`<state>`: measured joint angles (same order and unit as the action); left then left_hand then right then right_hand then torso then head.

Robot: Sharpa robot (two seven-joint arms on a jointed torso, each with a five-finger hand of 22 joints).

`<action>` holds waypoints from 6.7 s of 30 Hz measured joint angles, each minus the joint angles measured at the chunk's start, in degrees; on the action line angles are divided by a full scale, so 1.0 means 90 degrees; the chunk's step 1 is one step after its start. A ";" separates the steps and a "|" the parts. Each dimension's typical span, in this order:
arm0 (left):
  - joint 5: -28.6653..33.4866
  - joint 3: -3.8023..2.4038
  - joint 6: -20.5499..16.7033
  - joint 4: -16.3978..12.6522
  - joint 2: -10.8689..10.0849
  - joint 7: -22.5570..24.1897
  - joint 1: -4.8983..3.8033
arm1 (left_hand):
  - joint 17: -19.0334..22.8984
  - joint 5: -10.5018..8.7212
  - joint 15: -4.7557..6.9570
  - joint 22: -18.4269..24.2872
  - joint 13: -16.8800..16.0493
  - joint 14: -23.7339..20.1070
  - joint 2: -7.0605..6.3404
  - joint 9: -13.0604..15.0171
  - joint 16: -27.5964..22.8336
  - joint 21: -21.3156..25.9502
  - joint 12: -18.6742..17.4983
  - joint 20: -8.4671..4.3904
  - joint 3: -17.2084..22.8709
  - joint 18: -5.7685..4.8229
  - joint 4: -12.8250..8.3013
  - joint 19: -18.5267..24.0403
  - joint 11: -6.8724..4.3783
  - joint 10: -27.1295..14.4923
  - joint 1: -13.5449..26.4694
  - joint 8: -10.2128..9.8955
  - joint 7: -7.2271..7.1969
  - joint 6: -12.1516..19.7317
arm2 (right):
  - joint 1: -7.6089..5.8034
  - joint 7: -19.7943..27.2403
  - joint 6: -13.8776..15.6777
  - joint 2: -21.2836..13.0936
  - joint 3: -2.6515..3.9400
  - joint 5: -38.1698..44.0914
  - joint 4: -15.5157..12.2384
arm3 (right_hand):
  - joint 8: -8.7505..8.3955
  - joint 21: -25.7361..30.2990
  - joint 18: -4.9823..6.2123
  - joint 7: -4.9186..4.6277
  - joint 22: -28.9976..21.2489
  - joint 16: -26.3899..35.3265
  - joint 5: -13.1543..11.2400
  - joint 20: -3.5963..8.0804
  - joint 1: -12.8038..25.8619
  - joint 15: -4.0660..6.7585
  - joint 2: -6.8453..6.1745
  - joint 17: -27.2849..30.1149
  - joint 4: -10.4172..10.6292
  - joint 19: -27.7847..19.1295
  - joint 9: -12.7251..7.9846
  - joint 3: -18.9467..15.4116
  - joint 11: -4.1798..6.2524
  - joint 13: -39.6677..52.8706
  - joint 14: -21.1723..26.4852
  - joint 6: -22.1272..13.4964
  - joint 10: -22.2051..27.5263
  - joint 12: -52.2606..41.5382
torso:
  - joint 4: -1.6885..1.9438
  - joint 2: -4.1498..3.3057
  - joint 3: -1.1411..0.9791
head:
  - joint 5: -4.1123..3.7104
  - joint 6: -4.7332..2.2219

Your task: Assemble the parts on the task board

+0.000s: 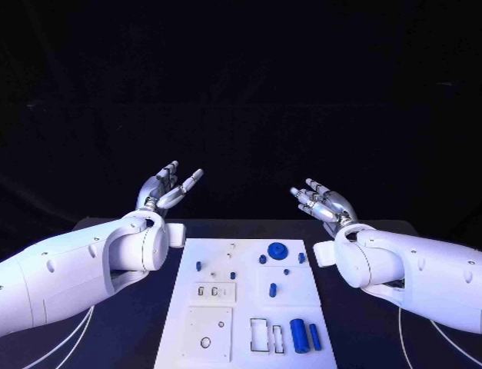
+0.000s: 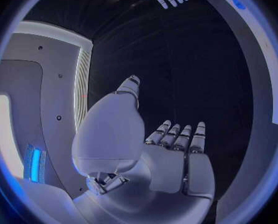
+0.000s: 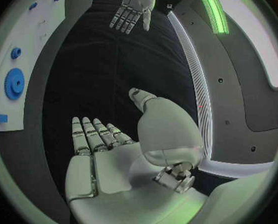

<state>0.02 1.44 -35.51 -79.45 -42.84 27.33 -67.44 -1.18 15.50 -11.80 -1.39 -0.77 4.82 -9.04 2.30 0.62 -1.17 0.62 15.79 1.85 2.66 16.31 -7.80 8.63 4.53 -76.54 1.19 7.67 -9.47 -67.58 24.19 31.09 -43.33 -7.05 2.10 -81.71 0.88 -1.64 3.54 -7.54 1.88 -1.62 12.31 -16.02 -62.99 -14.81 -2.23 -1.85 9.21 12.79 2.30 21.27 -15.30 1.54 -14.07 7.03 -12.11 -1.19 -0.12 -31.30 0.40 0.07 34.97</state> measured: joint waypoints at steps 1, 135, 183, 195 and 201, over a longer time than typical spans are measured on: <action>-0.0001 0.0002 0.0037 0.0003 0.0001 -0.0007 0.0000 | -0.0001 0.0008 -0.0005 -0.0001 -0.0003 0.0005 -0.0005 0.0002 0.0000 -0.0005 0.0000 0.0013 -0.0005 0.0000 0.0028 -0.0004 0.0004 0.0004 -0.0065 0.0000 -0.0001 -0.0007 | -0.0035 -0.0042 -0.0126 0.0008 -0.0033 0.0030 0.0041 | 0.0024 -0.0028 0.0000 0.0001 0.0008 -0.0005 0.0013 -0.0023 -0.0056 -0.0027 0.0002 -0.0008 0.0003 0.0023 0.0009 0.0031 -0.0029 0.0002 -0.0027 0.0031 -0.0029 -0.0025 | 0.0000 0.0000 0.0000 | 0.0001 0.0000; -0.0574 -0.0139 0.0896 -0.2102 -0.1262 -0.0190 -0.0025 | -0.2115 -0.0074 0.0727 -0.1321 -0.0349 0.6254 0.0231 0.0880 0.3100 -0.3131 0.0786 -0.0501 0.1311 0.0788 0.0037 -0.5116 0.0020 0.6209 -0.0745 0.1553 0.0512 -0.4537 | -0.0544 -0.3060 -0.0890 0.0457 -0.0101 1.0736 0.0282 | 0.1723 -0.8975 -0.0004 -0.0037 0.8117 -0.8684 -0.0451 0.1120 -0.1540 0.1637 -0.0732 -0.7290 -0.0865 0.7642 0.1759 0.1265 0.1145 0.0797 -0.7784 0.5852 -0.6500 -0.0319 | 0.0587 -0.1227 0.0262 | -0.0650 0.0269; -0.0574 -0.0141 0.0897 -0.2089 -0.1179 -0.0233 -0.0040 | -0.2142 -0.0074 0.0683 -0.1325 -0.0350 0.6209 0.0231 0.0869 0.3099 -0.3155 0.0756 -0.0503 0.1360 0.0787 0.0023 -0.5070 0.0020 0.6209 -0.0745 0.1529 0.0535 -0.4513 | -0.0494 -0.3226 -0.0684 0.1539 -0.0093 1.0614 0.1296 | 0.1698 -0.8975 -0.0003 -0.0079 0.8119 -0.8708 -0.0504 0.1118 -0.1512 0.1636 -0.0761 -0.7308 -0.0884 0.7640 0.1779 0.1318 0.1129 0.0800 -0.7784 0.5805 -0.6516 -0.0270 | 0.0660 -0.1279 0.0302 | -0.0626 0.0316; -0.0574 -0.0141 0.0899 -0.2081 -0.1170 -0.0241 -0.0042 | -0.2153 -0.0074 0.0706 -0.1333 -0.0350 0.6185 0.0231 0.0861 0.3099 -0.3155 0.0723 -0.0502 0.1360 0.0786 0.0023 -0.5070 0.0020 0.6209 -0.0745 0.1529 0.0535 -0.4513 | -0.0455 -0.3258 -0.0750 0.1673 -0.0101 1.0615 0.1498 | 0.1619 -0.8975 -0.0002 -0.0158 0.8119 -0.8708 -0.0506 0.1094 -0.1376 0.1632 -0.0897 -0.7222 -0.0847 0.7615 0.1811 0.1355 0.1177 0.0795 -0.7780 0.5585 -0.6392 -0.0263 | 0.0681 -0.1282 0.0306 | -0.0632 0.0323; -0.0574 -0.0141 0.0914 -0.2081 -0.1171 -0.0255 -0.0042 | -0.2158 -0.0074 0.0683 -0.1333 -0.0350 0.6161 0.0213 0.0862 0.3099 -0.3155 0.0723 -0.0502 0.1360 0.0786 0.0023 -0.5070 0.0020 0.6209 -0.0727 0.1504 0.0535 -0.4513 | -0.0417 -0.3296 -0.0805 0.1707 -0.0115 1.0627 0.1525 | 0.1400 -0.8714 -0.0002 -0.0297 0.8002 -0.8585 -0.0692 0.0925 -0.1168 0.1484 -0.1104 -0.6890 -0.0825 0.7358 0.1791 0.1353 0.0983 0.0663 -0.7774 0.5200 -0.5721 -0.0290 | 0.0678 -0.1285 0.0312 | -0.0620 0.0320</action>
<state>-5.14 0.17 -27.28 -98.18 -53.38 25.03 -67.82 -20.61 14.83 -5.65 -13.38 -3.93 60.27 -7.12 10.06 28.51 -29.56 7.12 11.26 14.09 9.74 16.52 -53.44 8.81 60.42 -83.08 14.72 12.48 -50.08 -71.33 -5.47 23.84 -27.96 -8.09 97.75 -67.98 13.48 -80.07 3.52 -10.21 73.89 -78.89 6.08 -7.70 -73.51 -1.46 -12.17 -63.86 1.78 79.01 18.43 33.44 -6.45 7.51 -84.03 53.82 -63.60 -3.80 5.98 -42.86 3.21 -5.50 37.86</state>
